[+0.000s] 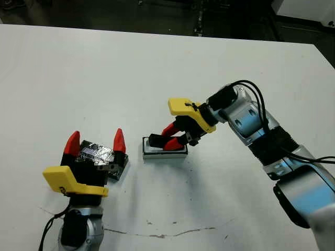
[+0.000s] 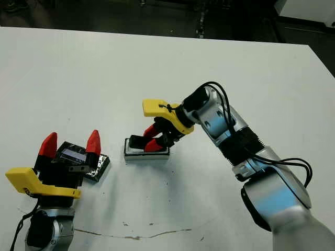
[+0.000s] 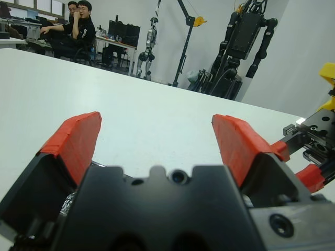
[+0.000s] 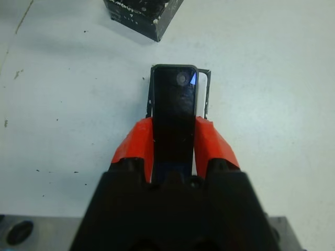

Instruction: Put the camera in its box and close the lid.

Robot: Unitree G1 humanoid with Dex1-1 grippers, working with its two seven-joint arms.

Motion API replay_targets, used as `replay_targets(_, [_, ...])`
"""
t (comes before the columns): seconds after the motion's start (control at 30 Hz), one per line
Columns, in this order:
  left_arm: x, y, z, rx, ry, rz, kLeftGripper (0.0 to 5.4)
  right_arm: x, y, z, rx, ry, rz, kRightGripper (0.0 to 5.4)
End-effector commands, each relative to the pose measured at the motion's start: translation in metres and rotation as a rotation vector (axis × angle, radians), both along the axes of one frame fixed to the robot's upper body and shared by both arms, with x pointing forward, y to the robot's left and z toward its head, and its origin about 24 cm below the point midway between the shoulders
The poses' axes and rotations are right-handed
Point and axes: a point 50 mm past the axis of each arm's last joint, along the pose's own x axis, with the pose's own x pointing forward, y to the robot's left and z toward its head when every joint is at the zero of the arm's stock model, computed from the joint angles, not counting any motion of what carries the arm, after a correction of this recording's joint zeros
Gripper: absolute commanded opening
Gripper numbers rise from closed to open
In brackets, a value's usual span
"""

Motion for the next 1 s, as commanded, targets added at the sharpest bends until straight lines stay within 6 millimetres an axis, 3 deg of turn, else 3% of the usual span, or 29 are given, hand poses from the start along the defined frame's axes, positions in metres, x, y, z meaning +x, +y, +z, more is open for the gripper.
replay_targets(0.03, [-0.0015, 0.0, -0.0018, -0.009, 0.011, 0.0, 5.4, 0.0084, -0.0236, -0.0091, -0.084, -0.065, -0.112, 1.68])
replay_targets(0.53, [-0.0016, 0.0006, -0.0028, -0.007, 0.017, 0.001, 5.4, 0.0093, -0.0239, -0.0093, -0.087, -0.051, -0.192, 1.68])
replay_targets(1.0, [-0.0018, 0.0, -0.0033, -0.002, 0.017, 0.004, 5.4, 0.0101, -0.0226, -0.0069, -0.066, -0.09, 0.01, 3.91])
